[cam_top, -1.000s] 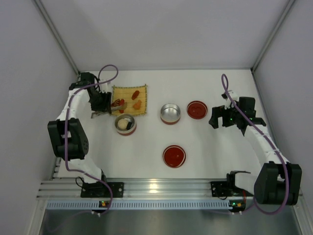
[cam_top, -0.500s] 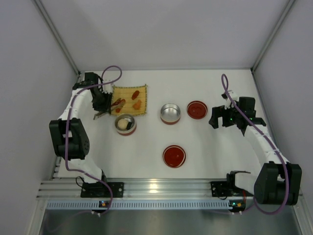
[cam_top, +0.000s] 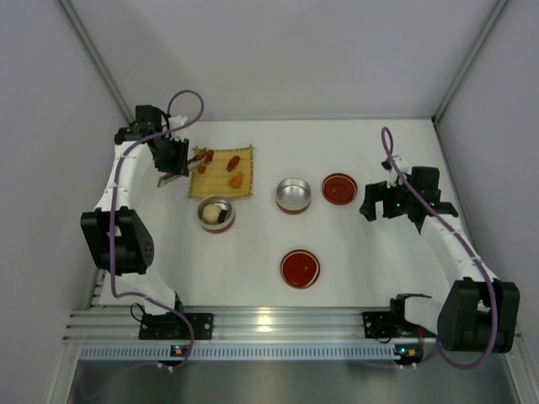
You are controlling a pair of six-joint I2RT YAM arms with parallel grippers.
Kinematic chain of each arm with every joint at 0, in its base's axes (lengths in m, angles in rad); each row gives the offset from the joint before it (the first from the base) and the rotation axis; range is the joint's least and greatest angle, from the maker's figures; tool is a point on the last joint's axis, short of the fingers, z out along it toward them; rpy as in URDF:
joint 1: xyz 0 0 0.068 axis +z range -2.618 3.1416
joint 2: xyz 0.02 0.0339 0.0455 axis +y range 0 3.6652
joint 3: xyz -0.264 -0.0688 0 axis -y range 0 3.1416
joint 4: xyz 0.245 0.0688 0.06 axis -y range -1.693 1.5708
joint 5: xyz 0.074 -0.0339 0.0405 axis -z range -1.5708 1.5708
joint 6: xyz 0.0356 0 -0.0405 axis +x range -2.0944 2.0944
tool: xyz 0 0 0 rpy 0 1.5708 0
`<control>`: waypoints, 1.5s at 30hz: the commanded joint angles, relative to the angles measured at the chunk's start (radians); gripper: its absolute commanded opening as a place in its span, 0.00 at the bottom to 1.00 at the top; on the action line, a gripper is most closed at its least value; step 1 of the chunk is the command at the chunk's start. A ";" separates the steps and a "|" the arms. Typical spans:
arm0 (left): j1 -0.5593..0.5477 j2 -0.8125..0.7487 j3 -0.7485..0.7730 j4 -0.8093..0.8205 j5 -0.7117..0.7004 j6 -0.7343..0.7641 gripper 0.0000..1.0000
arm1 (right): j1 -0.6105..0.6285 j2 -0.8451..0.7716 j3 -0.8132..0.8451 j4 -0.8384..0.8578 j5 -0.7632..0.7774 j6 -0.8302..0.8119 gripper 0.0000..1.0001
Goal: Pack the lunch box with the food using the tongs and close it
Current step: Pick up the fake food from the plate, then place the fake food in the packing box.
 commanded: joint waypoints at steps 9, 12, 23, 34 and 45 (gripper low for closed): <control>-0.137 -0.109 0.086 -0.072 0.271 -0.009 0.01 | 0.007 -0.004 0.054 -0.005 0.003 -0.008 0.99; -0.231 -0.133 0.063 -0.050 0.280 -0.030 0.01 | 0.007 -0.001 0.055 -0.006 0.006 -0.005 0.99; -0.492 -0.018 0.062 0.034 0.242 -0.084 0.01 | 0.005 -0.001 0.055 -0.011 0.026 -0.008 0.99; -0.543 0.045 0.016 0.086 0.165 -0.112 0.00 | 0.005 0.008 0.055 -0.010 0.025 -0.008 0.99; -0.543 0.101 0.022 0.103 0.136 -0.135 0.00 | 0.005 0.014 0.054 -0.008 0.022 -0.008 0.99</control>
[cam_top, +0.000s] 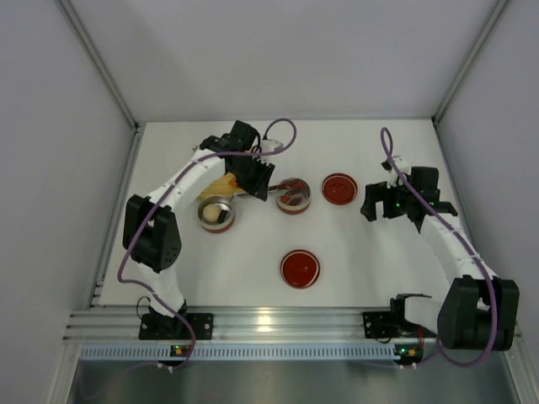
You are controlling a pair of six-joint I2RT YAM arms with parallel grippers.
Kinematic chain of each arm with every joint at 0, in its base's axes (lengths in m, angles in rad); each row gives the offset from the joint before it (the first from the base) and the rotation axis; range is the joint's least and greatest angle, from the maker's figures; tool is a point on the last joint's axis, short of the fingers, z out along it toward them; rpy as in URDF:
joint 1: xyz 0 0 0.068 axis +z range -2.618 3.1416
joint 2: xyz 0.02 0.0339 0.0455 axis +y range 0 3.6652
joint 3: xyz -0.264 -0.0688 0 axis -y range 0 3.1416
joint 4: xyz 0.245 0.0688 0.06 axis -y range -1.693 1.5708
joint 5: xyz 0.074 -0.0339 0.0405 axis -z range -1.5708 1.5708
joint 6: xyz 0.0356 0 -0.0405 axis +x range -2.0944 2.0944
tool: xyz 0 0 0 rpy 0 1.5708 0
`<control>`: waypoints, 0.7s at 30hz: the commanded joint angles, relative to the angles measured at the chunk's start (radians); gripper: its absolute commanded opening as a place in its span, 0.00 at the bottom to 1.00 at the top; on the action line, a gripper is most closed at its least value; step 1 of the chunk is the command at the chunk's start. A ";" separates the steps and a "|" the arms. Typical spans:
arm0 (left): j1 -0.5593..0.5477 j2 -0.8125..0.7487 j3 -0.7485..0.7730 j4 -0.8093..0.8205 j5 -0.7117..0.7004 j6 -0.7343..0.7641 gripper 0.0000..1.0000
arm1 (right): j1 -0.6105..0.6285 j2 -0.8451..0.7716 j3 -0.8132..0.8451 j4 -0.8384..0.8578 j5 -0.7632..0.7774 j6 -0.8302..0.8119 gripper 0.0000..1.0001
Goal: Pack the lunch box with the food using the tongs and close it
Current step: Place the fake food in the packing box.
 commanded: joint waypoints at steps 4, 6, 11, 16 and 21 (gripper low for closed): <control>-0.012 0.034 0.044 0.044 0.004 -0.028 0.00 | 0.005 0.005 0.054 -0.008 -0.007 -0.012 0.99; -0.018 0.042 0.043 0.042 -0.005 -0.031 0.00 | 0.005 0.005 0.054 -0.008 -0.005 -0.013 0.99; -0.026 0.056 0.041 0.033 -0.016 -0.032 0.00 | 0.005 0.008 0.055 -0.008 -0.007 -0.013 0.99; -0.026 0.065 0.048 0.034 -0.019 -0.037 0.13 | 0.005 0.011 0.054 -0.006 -0.007 -0.015 0.99; -0.026 0.071 0.074 0.024 -0.029 -0.040 0.24 | 0.005 0.011 0.052 -0.008 -0.007 -0.016 0.99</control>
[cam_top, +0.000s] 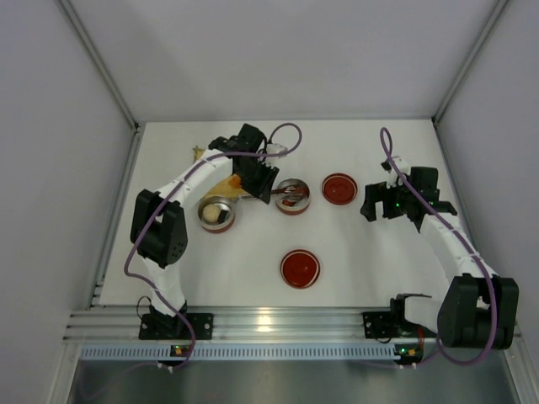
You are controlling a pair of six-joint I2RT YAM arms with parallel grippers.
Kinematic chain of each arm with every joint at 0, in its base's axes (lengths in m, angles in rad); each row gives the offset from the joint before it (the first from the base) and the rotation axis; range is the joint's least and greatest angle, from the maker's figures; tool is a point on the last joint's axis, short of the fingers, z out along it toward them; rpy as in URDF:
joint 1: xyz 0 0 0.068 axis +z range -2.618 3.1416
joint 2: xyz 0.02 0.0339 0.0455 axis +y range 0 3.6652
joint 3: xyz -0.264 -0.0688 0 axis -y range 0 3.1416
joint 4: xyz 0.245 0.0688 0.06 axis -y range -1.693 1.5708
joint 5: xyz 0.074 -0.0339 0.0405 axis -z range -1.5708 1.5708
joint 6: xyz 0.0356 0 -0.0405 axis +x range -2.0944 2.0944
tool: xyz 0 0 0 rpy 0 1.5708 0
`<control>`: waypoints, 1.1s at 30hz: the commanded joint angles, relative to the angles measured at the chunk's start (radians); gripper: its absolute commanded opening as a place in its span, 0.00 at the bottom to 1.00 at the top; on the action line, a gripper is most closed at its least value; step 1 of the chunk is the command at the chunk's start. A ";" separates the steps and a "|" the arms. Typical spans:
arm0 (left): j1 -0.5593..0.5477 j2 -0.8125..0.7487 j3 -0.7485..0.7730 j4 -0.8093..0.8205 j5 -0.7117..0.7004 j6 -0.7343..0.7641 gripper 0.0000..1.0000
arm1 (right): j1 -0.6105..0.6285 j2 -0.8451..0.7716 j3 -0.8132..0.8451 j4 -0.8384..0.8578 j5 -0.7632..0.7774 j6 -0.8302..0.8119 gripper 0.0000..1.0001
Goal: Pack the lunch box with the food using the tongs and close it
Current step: Place the fake food in the packing box.
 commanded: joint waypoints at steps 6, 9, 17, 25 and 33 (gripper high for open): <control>-0.004 -0.009 0.083 0.004 -0.031 -0.018 0.32 | 0.005 0.003 0.052 -0.006 -0.011 -0.015 0.99; -0.002 -0.009 0.086 -0.004 -0.039 -0.012 0.34 | 0.005 0.003 0.055 -0.008 -0.011 -0.015 1.00; -0.006 -0.006 0.078 -0.015 -0.021 -0.006 0.35 | 0.005 0.006 0.055 -0.008 -0.013 -0.016 0.99; -0.009 0.014 0.075 -0.024 -0.016 0.005 0.42 | 0.005 0.007 0.055 -0.008 -0.011 -0.018 0.99; -0.009 0.014 0.090 -0.021 -0.016 0.003 0.46 | 0.005 0.009 0.055 -0.009 -0.011 -0.018 0.99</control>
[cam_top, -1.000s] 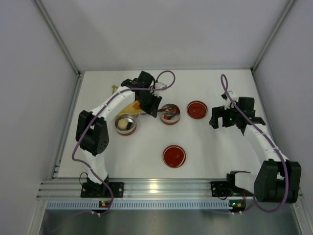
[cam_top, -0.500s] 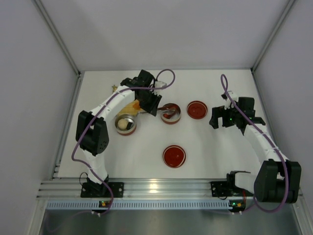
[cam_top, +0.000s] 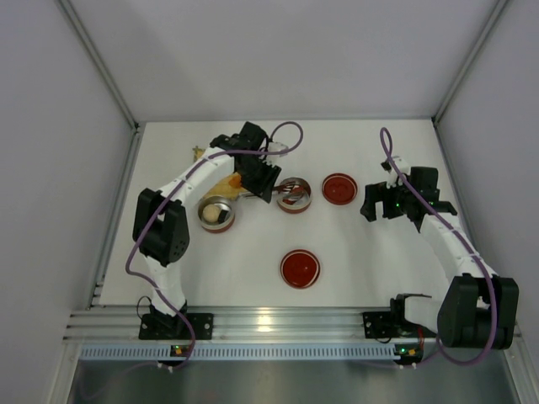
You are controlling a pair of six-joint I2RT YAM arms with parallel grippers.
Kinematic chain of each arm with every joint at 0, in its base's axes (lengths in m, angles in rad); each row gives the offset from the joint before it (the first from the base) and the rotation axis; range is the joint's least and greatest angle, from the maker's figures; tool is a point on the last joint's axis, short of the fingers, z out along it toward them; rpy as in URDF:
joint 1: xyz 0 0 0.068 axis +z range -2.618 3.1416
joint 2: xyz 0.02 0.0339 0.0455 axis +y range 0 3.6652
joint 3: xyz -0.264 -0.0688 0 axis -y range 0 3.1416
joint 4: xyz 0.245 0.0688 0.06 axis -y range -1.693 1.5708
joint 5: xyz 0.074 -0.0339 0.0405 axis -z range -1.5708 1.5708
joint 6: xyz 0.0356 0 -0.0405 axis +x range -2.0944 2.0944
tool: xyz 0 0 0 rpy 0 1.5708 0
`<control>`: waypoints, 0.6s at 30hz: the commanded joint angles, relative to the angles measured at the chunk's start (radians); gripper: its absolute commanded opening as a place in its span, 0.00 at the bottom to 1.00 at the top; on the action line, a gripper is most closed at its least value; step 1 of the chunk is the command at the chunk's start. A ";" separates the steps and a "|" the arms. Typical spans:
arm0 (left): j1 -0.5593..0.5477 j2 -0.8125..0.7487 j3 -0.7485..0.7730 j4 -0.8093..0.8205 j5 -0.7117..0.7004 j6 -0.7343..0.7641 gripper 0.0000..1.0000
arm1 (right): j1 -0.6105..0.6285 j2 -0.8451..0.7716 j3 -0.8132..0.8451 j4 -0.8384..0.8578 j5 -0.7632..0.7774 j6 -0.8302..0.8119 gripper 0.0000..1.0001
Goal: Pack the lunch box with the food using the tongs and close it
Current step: Place the fake food in the packing box, then pick up the fake food from the plate.
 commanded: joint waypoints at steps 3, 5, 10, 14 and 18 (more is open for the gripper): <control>-0.004 -0.020 0.066 0.004 0.029 -0.007 0.46 | 0.005 0.008 0.055 -0.009 -0.011 -0.017 0.99; -0.006 -0.037 0.092 -0.001 0.029 -0.011 0.45 | 0.005 0.008 0.055 -0.009 -0.014 -0.017 0.99; -0.004 -0.057 0.183 -0.040 0.016 -0.008 0.45 | 0.005 0.005 0.055 -0.009 -0.015 -0.016 0.99; -0.003 -0.069 0.244 -0.089 0.003 -0.002 0.45 | 0.005 0.004 0.057 -0.009 -0.015 -0.016 0.99; 0.004 -0.133 0.238 -0.114 -0.022 0.004 0.47 | 0.005 0.005 0.057 -0.009 -0.017 -0.016 0.99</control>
